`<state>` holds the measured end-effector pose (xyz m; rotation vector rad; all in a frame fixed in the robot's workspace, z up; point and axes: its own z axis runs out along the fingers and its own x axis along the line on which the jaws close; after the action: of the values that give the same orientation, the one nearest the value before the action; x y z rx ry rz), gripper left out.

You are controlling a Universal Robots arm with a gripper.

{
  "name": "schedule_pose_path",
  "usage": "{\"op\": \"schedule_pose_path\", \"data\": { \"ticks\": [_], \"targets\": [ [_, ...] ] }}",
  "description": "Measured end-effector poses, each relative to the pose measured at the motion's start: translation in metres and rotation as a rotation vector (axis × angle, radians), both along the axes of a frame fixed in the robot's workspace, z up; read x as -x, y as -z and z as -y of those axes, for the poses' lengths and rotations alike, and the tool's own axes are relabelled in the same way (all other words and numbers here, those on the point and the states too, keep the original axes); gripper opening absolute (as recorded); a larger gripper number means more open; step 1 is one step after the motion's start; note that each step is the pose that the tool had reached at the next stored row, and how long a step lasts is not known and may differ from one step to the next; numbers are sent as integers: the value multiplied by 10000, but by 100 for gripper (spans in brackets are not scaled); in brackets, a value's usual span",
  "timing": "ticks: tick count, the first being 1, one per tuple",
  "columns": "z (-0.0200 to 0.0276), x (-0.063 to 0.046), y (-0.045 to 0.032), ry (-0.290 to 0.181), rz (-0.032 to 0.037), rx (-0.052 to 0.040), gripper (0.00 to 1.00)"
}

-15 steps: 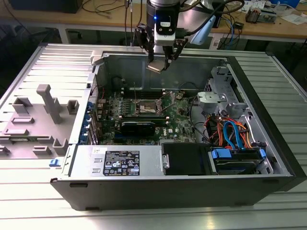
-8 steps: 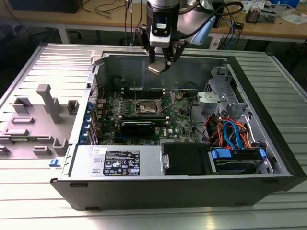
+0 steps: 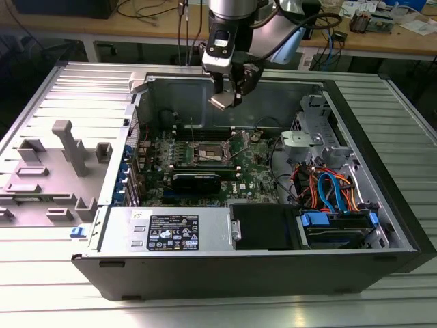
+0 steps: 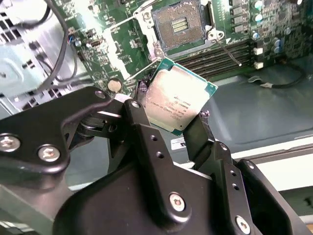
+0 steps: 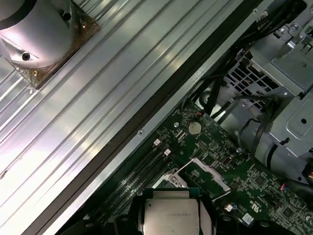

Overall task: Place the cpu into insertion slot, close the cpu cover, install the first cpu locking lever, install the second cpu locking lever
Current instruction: 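Place the cpu into insertion slot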

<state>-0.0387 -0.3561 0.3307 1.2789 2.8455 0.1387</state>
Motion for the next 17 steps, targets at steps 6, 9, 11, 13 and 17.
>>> {"op": "schedule_pose_path", "data": {
  "ticks": [6, 9, 11, 13, 17],
  "targets": [
    [0, 0, 47, 1186, 0, 1, 54],
    [0, 0, 68, 1831, -2, 2, 54],
    [0, 0, 81, 2221, -1, 2, 54],
    [0, 0, 95, 2731, -1, 5, 54],
    [0, 0, 118, 3498, -1, 5, 54]
  ]
}}
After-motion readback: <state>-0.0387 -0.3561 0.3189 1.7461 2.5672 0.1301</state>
